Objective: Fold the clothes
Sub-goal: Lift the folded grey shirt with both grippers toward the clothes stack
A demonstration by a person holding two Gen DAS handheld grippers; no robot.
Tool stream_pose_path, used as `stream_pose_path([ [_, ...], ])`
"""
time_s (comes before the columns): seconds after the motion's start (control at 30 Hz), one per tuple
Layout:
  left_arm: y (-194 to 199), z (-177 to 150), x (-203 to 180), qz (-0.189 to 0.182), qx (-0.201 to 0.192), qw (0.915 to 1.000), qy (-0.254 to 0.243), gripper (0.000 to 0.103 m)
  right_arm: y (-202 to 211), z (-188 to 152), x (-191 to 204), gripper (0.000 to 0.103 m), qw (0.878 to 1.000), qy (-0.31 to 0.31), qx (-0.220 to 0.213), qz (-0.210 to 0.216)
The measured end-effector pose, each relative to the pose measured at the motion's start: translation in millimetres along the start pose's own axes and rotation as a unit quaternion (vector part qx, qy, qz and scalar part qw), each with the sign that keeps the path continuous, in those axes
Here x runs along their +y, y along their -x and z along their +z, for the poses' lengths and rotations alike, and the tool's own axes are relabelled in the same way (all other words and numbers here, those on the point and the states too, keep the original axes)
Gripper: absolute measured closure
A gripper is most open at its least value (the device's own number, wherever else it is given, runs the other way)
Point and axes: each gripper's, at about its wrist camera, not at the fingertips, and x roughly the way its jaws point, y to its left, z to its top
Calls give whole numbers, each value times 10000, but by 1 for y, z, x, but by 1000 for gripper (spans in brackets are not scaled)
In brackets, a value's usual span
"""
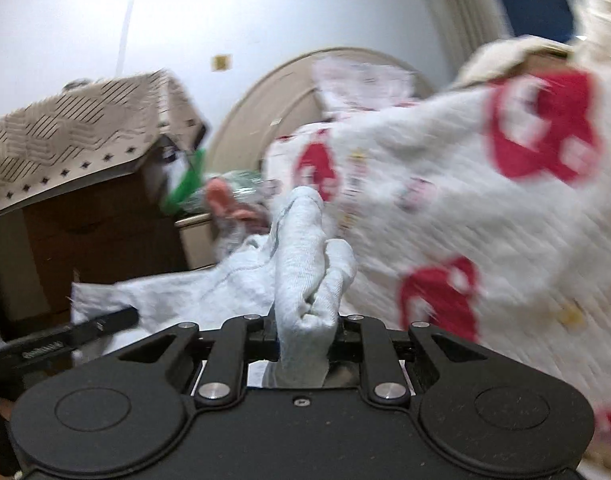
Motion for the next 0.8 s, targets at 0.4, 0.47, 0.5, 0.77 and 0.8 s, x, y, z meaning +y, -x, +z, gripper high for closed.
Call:
stream_pose_path([
  [0.4, -78, 39, 90, 1120, 1046, 9871, 455, 83, -129, 5, -19, 82, 9950, -884, 58, 466],
  [0.47, -104, 28, 89, 1349, 1431, 9796, 408, 84, -150, -2, -26, 82, 9924, -1120, 72, 500],
  [0.5, -112, 25, 80, 1416, 1473, 9787, 186, 84, -161, -5, -30, 83, 9909, -1238, 80, 517],
  [0.77, -151, 6, 75, 1960, 1488, 9689, 245, 84, -225, -38, -70, 64, 9729, -2289, 147, 300],
  [0.8, -154, -2, 80, 2089, 1530, 9654, 301, 84, -229, -46, -78, 41, 9686, -2475, 181, 156],
])
